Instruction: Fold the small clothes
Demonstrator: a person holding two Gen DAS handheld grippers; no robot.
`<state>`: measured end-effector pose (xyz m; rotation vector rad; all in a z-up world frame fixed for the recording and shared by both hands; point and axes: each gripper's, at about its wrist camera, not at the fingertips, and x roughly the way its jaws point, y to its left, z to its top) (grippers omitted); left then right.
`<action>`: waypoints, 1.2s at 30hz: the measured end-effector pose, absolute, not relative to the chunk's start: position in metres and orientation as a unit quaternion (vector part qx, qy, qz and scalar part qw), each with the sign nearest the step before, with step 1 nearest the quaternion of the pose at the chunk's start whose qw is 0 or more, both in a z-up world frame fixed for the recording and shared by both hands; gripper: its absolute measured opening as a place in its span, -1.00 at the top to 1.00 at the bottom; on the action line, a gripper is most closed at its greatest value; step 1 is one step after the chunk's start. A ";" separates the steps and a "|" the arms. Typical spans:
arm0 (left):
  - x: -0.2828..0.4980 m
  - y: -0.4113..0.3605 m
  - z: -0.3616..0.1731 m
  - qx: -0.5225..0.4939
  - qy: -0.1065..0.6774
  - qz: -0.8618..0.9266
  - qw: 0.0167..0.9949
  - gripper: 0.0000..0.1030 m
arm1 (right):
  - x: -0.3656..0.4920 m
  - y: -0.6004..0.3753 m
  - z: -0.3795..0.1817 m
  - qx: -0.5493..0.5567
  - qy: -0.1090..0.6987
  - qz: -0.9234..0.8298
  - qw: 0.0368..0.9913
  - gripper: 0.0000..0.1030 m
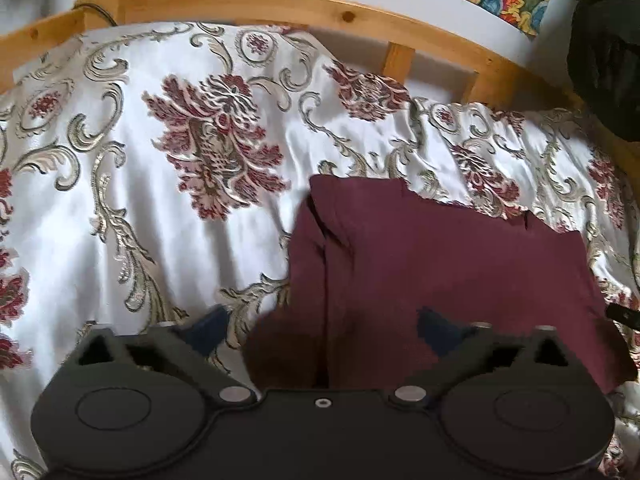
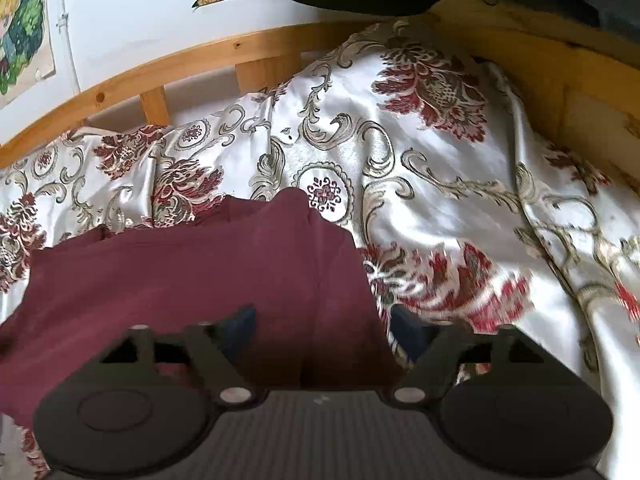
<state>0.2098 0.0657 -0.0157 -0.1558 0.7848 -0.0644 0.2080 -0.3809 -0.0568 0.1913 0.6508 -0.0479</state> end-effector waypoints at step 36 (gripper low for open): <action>0.255 0.084 -0.054 -0.191 0.450 -0.031 0.872 -0.99 | 0.202 -0.256 -0.091 -0.093 0.317 0.072 0.941 -1.00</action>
